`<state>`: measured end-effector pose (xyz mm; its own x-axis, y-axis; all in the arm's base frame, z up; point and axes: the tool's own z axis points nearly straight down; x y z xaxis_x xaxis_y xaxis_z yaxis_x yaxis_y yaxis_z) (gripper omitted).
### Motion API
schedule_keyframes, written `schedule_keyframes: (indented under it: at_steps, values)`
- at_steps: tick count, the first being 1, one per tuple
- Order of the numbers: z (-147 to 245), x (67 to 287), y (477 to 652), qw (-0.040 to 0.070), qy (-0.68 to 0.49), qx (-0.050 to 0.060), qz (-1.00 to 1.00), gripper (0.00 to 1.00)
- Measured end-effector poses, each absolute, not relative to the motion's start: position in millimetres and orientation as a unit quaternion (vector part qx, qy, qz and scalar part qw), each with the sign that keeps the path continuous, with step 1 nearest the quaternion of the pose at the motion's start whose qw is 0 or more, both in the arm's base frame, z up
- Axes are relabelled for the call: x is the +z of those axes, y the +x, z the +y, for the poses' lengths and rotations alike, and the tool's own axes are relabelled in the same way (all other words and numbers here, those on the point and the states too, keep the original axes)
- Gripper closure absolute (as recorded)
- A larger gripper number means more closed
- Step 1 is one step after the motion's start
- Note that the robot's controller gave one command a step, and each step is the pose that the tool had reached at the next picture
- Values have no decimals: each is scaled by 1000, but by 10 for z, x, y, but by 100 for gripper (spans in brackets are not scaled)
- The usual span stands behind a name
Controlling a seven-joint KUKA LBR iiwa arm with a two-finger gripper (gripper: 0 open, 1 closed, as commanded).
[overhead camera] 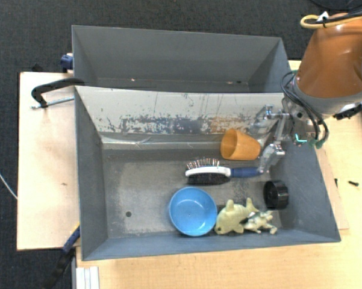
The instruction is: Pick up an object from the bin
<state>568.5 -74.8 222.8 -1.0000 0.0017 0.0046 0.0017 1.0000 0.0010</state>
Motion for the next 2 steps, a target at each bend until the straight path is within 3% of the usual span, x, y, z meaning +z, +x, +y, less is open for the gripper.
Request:
schedule_keyframes:
  at_steps: [1, 2]
  values:
    - [-405, 956, 5581, 3, 54, -1, -999, 0]
    - [-271, 718, 5677, -2, 86, 0, -996, 0]
